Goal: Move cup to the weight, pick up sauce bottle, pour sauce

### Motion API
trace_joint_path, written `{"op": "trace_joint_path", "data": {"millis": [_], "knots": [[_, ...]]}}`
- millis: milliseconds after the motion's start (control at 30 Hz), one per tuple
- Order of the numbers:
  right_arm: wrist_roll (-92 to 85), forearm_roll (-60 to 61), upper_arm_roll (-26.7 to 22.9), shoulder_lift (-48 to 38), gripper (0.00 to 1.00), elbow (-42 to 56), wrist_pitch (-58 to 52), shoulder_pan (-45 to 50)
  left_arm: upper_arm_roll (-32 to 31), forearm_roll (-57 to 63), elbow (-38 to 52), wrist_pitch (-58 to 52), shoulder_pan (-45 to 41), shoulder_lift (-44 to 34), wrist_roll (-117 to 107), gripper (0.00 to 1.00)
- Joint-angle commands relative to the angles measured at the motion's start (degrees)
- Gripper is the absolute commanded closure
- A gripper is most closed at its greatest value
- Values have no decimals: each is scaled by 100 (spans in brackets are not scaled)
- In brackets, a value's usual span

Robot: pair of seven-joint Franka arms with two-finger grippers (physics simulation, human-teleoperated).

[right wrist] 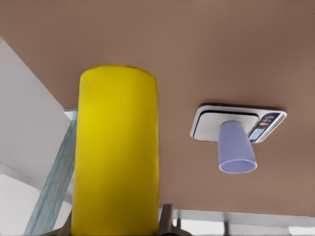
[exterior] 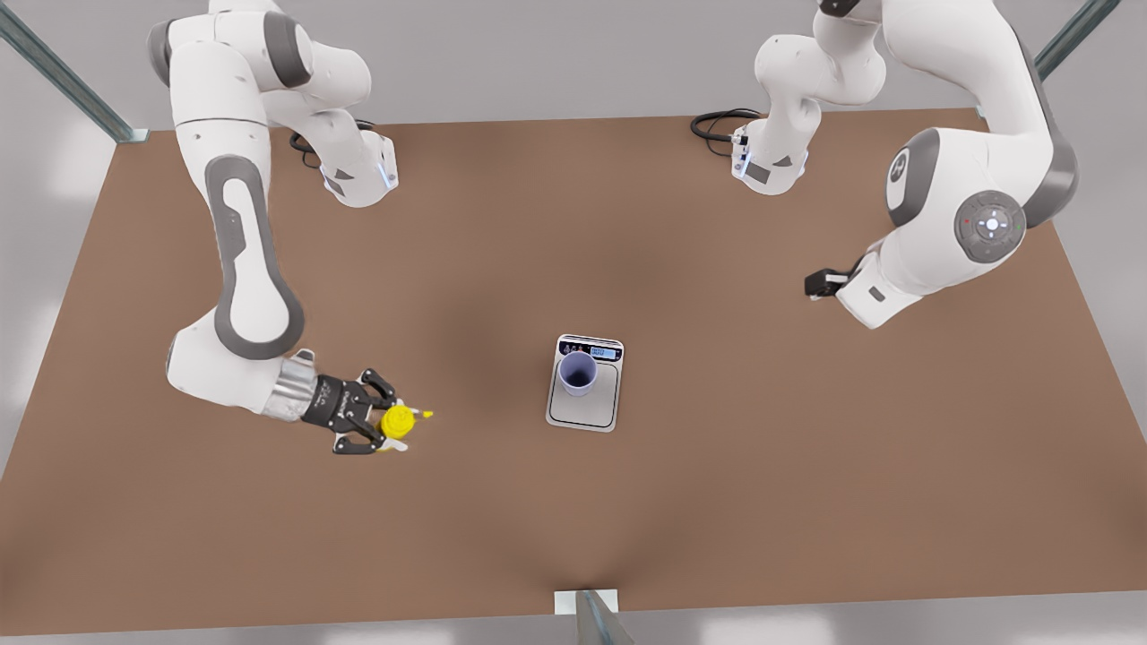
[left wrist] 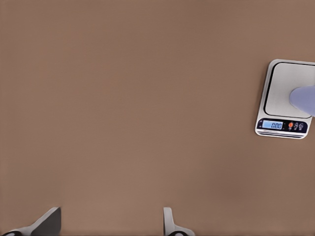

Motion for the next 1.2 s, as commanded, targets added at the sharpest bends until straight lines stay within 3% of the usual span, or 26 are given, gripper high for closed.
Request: {"op": "trace_joint_path", "data": {"millis": [0, 433, 633, 900, 1167], "knots": [[-96, 152, 8, 0, 71, -23, 50, -55, 0, 9, 0, 0, -2, 0, -19, 0], [-2443, 1137, 25, 844, 71, -515, -2403, -1461, -9, -61, 88, -44, -2, -79, -19, 0], [-2795, 1137, 596, 923, 71, -753, -2271, -1531, -9, -61, 97, -97, -2, 79, -81, 0], [-2795, 1137, 1001, 967, 71, -1245, -1831, -1531, -17, -35, 202, -132, -11, 132, -81, 0], [-3375, 1137, 1045, 1292, 70, -1368, -1840, -1725, -52, 18, 211, -132, -55, 167, -89, 0]]}}
